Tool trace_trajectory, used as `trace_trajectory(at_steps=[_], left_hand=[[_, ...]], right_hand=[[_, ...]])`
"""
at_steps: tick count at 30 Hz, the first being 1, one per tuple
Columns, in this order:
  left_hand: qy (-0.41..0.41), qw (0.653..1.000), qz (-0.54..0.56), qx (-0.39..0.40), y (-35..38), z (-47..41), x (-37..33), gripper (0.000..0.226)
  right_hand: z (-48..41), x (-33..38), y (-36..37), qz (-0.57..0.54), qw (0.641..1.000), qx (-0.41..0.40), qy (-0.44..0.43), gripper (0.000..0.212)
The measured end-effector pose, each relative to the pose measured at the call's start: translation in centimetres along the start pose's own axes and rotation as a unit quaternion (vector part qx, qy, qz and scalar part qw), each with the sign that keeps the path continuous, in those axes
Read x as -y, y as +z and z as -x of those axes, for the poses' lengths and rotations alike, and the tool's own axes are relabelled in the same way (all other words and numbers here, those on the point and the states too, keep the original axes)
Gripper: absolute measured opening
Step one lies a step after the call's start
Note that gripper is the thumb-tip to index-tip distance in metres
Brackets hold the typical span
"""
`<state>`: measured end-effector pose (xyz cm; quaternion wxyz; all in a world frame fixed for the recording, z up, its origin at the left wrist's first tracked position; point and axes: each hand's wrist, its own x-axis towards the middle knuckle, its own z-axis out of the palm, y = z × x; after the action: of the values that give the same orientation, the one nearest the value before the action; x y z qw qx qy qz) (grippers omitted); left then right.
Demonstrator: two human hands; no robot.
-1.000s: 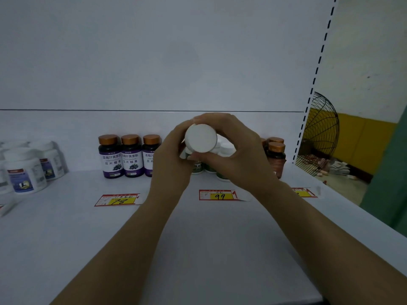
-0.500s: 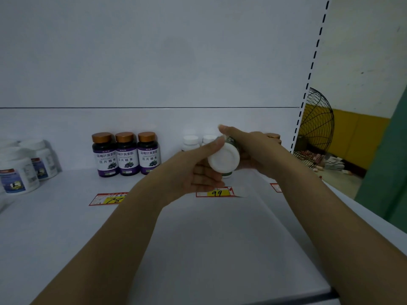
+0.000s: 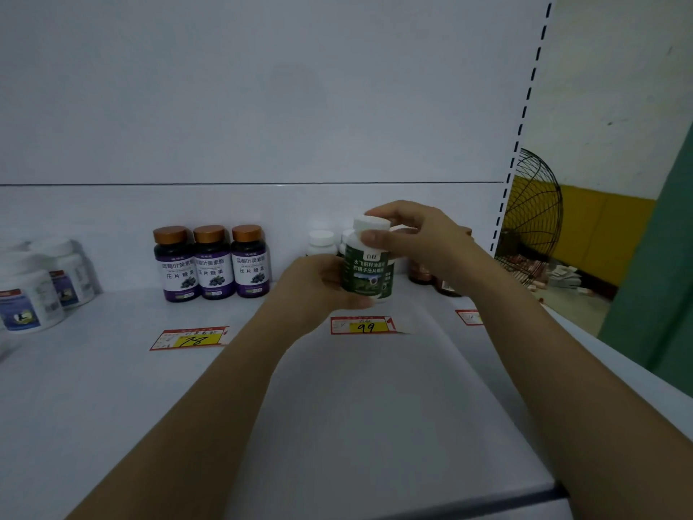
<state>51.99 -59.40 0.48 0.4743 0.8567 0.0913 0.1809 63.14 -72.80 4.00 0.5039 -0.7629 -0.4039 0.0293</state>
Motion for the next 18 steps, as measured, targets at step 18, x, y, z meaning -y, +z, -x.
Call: trace_trajectory(at_steps=[18], left_hand=[[0.049, 0.970, -0.227, -0.073, 0.3, -0.5, 1.8, 0.048]], right_hand=[[-3.3, 4.3, -3.3, 0.175, 0.982, -0.046, -0.059, 0.029]])
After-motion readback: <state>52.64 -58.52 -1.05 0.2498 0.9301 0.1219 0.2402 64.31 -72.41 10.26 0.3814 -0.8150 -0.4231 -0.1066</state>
